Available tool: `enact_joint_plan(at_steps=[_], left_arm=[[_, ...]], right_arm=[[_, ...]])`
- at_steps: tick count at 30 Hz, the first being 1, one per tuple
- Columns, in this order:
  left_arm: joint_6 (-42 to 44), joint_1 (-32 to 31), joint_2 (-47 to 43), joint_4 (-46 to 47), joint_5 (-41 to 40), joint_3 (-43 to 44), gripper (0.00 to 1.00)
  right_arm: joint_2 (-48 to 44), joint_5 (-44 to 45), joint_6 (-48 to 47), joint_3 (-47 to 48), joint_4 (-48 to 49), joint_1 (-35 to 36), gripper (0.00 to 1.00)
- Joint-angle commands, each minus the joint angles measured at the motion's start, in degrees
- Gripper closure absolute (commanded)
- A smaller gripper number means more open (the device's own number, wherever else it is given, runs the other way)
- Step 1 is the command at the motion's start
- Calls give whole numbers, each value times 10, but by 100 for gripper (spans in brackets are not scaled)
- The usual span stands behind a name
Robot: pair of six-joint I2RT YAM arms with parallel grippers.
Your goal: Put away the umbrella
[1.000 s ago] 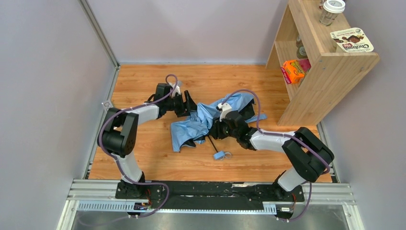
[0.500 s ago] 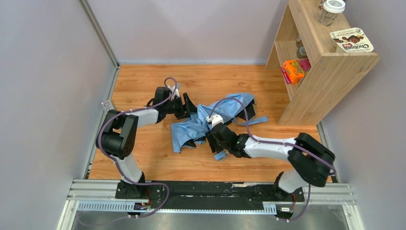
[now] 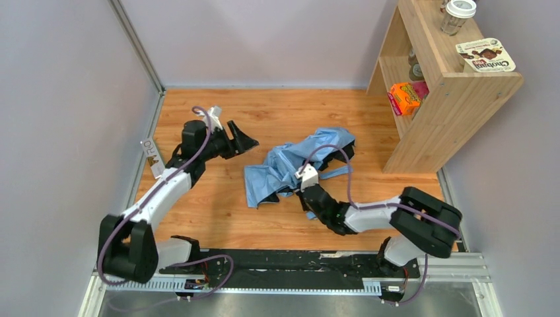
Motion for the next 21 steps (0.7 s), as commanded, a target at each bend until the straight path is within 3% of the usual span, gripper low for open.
enact_joint_plan(at_steps=[1, 5, 9, 21], left_arm=[[-8, 19, -107, -23, -10, -15, 21], [-27, 20, -114, -9, 65, -11, 21], [-47, 17, -109, 94, 137, -9, 21], [-62, -56, -85, 182, 128, -13, 20]], right_arm=[[-83, -23, -31, -80, 223, -10, 100], [-142, -115, -54, -109, 280, -14, 100], [-204, -172, -49, -97, 240, -28, 100], [-232, -241, -36, -51, 165, -41, 100]])
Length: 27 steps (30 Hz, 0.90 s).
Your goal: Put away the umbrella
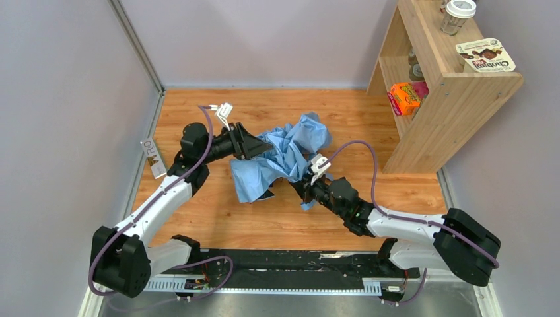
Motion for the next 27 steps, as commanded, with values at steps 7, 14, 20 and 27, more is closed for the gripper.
enact_joint_plan(at_steps=[7, 14, 20, 27], left_arm=[[14, -38, 109, -16, -54, 70, 20], [10, -42, 168, -11, -70, 108, 57], [16, -47, 149, 44, -94, 91, 100], [108, -47, 37, 154, -134, 18, 100]], right_arm=[[1, -58, -8, 31, 56, 3, 100], [-2, -68, -47, 35, 35, 30, 100], [-26, -30, -29, 55, -79, 32, 98], [-97, 21, 84, 91, -455, 32, 24]])
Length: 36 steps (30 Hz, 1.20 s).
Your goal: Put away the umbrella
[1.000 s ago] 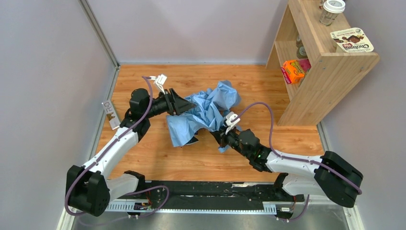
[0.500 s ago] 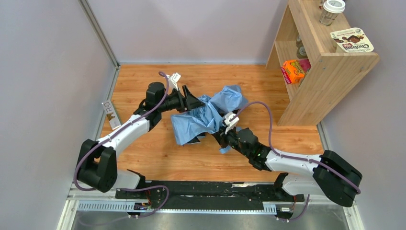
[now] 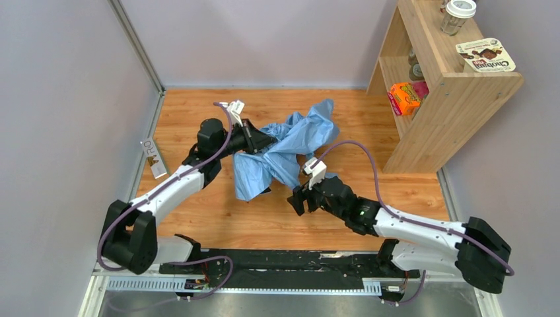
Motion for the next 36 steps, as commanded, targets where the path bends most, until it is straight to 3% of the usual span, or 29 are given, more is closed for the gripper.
enact_joint_plan(at_steps=[1, 4, 8, 10, 13, 18, 22, 24, 26, 28, 32, 33, 36], left_arm=[[94, 1, -102, 173, -47, -54, 100], [108, 1, -141, 240, -24, -83, 100], [110, 1, -156, 275, 53, -95, 100], [94, 1, -165, 321, 63, -118, 100], [82, 1, -178, 317, 73, -119, 100], [10, 1, -193, 322, 99, -115, 100], [-71, 1, -217, 319, -14, -154, 100], [-91, 1, -224, 279, -60, -154, 100], [-94, 1, -224, 224, -75, -139, 100], [-100, 1, -221, 191, -90, -131, 100], [-103, 1, -214, 128, -97, -113, 100], [-105, 1, -213, 129, -96, -114, 100], [-115, 1, -215, 122, -98, -117, 100]], right_arm=[[-72, -3, 62, 31, -252, 1, 24], [-174, -11, 68, 41, -335, 1, 20], [-278, -17, 42, 94, -333, -3, 9], [-261, -55, 9, 140, -320, -36, 6], [-187, -154, -2, 207, -319, -104, 9], [-119, -145, -36, 293, -355, -120, 13], [-112, -263, 4, 269, -324, -105, 19], [-120, -199, 16, 255, -315, -44, 16], [-108, -25, 16, 273, -337, 30, 13], [-73, 83, 14, 315, -385, 82, 13], [-5, 190, -22, 372, -419, 143, 14], [10, 197, -31, 381, -421, 145, 17], [61, 187, -48, 412, -420, 147, 43]])
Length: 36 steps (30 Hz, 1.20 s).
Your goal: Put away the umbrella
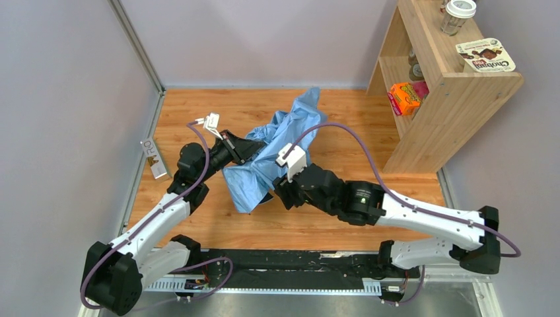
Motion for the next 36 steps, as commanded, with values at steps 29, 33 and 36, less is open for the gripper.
enact_joint_plan(at_steps=[29, 33, 36], left_arm=[[-17, 2, 22, 355, 73, -86, 100], [-49, 2, 38, 409, 65, -112, 100], [-78, 2, 74, 488, 69, -124, 100]], right_arm=[[184, -372, 175, 166, 68, -60, 70], [140, -317, 95, 177, -21, -58, 38], [83, -328, 43, 171, -81, -58, 30]])
